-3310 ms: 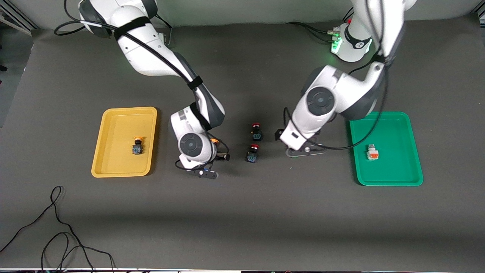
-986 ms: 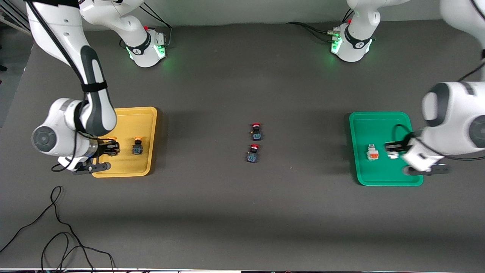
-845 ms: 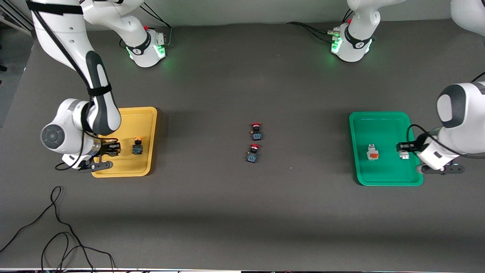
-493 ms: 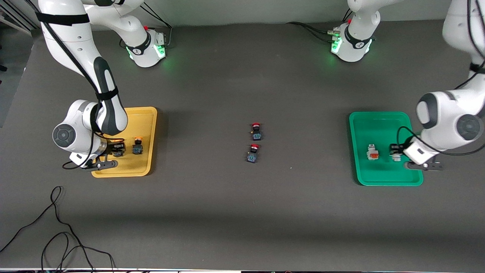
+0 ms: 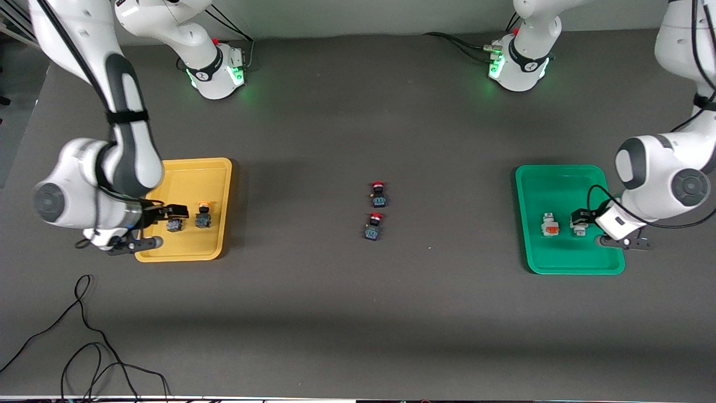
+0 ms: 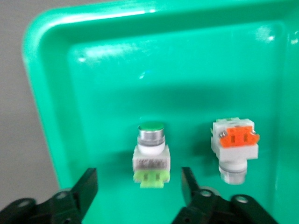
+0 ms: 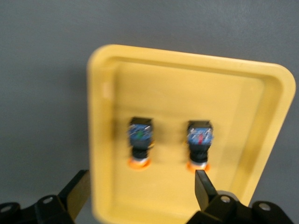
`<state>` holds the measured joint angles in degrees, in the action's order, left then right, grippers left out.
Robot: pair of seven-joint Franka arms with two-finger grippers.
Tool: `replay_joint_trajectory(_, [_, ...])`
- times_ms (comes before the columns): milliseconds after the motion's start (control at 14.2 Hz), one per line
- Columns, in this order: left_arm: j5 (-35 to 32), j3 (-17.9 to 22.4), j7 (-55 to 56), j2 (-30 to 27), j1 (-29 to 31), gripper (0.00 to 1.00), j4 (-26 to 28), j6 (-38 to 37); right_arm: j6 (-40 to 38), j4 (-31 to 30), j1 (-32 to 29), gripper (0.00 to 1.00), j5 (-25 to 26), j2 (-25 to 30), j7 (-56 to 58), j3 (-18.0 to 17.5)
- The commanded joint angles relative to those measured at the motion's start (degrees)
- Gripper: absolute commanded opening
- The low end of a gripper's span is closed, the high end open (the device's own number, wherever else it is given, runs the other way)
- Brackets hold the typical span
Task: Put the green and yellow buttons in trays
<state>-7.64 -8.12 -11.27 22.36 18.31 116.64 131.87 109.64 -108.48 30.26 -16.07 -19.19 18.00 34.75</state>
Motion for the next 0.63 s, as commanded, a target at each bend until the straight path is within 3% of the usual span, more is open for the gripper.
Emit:
replay_joint_trajectory(0, [-0.1,-0.58,-1.12,-3.8,0.32,1.0,-8.68,-15.62,-12.91,9.73,0.24,0.99,-0.1,1.97,-6.02,0.58])
replay_joint_trajectory(211, [2.35,-0.84,-1.12,-8.89,-0.38,1.0,-15.99,-29.44,-25.49,22.83,0.15,1.0,6.12,3.02,-9.38,0.58])
replay_joint_trajectory(352, [5.08,-0.93,-1.03,-13.54,-0.47,1.0,-17.85,-35.0,-30.69,28.82,-0.37,1.0,6.67,3.9,-9.56,1.27])
replay_joint_trajectory(563, [7.89,-1.02,-0.25,-19.7,-1.43,1.0,-18.03,-39.13,-35.71,33.76,-0.28,1.0,6.58,4.34,-9.56,6.19])
